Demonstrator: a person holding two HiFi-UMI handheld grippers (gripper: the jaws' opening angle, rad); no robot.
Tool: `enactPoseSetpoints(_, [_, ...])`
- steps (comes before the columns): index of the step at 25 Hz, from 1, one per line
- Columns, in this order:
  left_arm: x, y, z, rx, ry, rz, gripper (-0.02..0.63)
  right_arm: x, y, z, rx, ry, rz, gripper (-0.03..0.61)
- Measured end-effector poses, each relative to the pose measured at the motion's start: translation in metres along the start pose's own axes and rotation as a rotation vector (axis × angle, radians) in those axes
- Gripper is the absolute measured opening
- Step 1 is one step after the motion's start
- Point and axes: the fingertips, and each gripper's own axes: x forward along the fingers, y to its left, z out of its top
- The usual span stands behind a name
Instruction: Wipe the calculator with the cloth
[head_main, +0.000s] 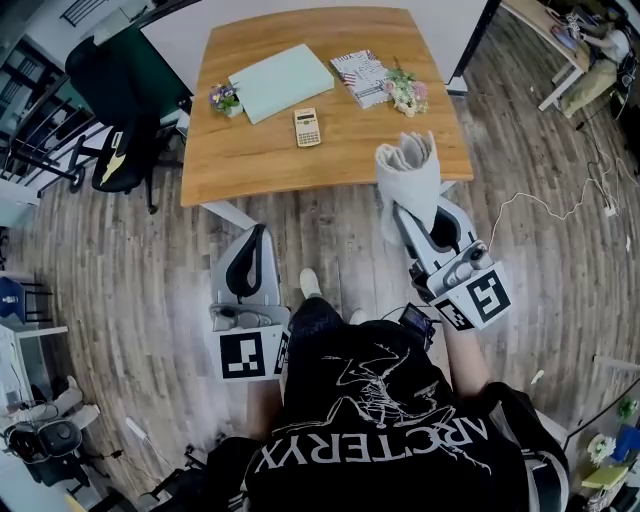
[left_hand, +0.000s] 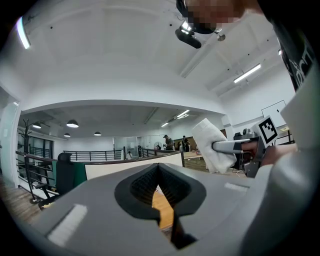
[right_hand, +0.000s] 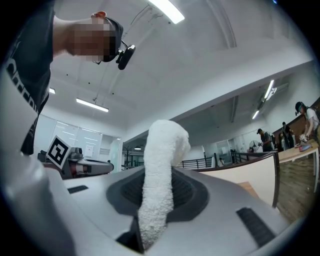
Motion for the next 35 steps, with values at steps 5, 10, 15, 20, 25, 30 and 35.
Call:
enactPoseSetpoints(5, [0.039,0.020,-0.005,0.001,0.003,-0.003,0.009,0.039,-0.025,-0.008,0.001,-0.011,-0.001,0.092])
enactPoseSetpoints(10, [0.104,0.062,-0.008,-0.004,-0.009,-0.047,0.009,0.106,-0.049,-0.016,-0.007,-0.007,-0.016,0.092])
enactPoseSetpoints(15, [0.176,0.118,-0.010,0.005,0.016,-0.097,0.009,0.187,-0.081,-0.015,-0.015,0.000,-0.056,0.092])
enactPoseSetpoints(20, [0.229,0.183,-0.015,0.007,0.024,-0.097,0.009,0.269,-0.106,-0.010,-0.029,-0.031,-0.094,0.092])
enactPoseSetpoints(25, [0.264,0.204,-0.022,-0.002,0.042,-0.129,0.009,0.306,-0.124,-0.018,-0.043,-0.014,-0.101,0.094])
enactPoseSetpoints(30, [0.290,0.201,-0.034,0.012,0.078,-0.146,0.009,0.319,-0.151,-0.032,-0.020,0.008,-0.107,0.094])
enactPoseSetpoints(35, [0.292,0.204,-0.036,0.002,0.091,-0.064,0.009,0.328,-0.169,-0.039,-0.028,0.023,-0.063,0.094])
